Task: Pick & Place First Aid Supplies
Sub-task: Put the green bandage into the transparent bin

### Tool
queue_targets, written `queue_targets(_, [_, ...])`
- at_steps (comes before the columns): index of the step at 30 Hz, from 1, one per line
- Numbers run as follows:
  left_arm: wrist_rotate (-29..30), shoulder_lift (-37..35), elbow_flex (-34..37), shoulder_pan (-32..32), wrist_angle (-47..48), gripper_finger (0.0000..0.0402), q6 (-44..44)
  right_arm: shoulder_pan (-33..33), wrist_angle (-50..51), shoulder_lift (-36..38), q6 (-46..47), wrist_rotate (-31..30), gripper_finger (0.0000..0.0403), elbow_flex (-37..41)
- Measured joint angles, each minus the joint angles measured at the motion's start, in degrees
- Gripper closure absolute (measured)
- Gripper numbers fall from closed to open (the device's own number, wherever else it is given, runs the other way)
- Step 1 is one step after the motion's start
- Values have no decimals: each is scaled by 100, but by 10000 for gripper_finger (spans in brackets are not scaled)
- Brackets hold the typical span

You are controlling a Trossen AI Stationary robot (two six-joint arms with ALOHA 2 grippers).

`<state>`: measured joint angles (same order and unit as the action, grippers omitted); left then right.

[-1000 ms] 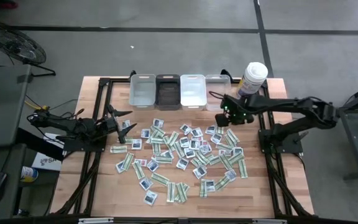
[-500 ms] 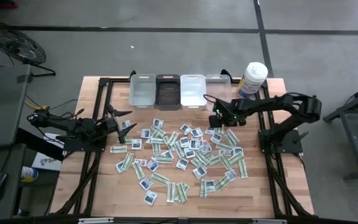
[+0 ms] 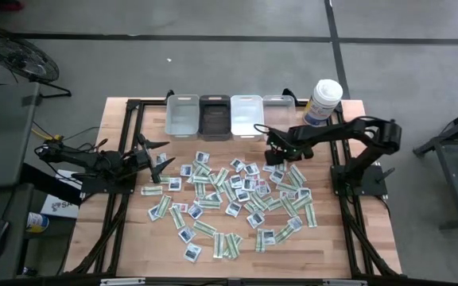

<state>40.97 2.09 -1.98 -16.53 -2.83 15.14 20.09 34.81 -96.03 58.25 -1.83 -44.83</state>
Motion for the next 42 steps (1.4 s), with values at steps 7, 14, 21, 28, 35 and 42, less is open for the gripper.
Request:
queue_targets(7, [0, 0, 2, 2, 0, 121, 0, -39, 124, -15, -19, -241, 242, -16])
queue_targets(14, [0, 0, 0, 2, 0, 121, 0, -27, 196, -13, -19, -196, 290, -16])
queue_targets(21, [0, 2, 0, 0, 0, 121, 0, -24, 266, -9, -25, -191, 351, -16])
queue_targets(28, [0, 0, 1, 1, 0, 121, 0, -17, 338, 300, -33, -173, 399, 72])
queue_targets(35, [-2, 0, 2, 1, 0, 121, 0, -17, 348, 1204, 62, 391, 400, 98])
queue_targets(42, [0, 2, 0, 0, 0, 121, 0, -4, 582, 2126, 174, 363, 401, -236])
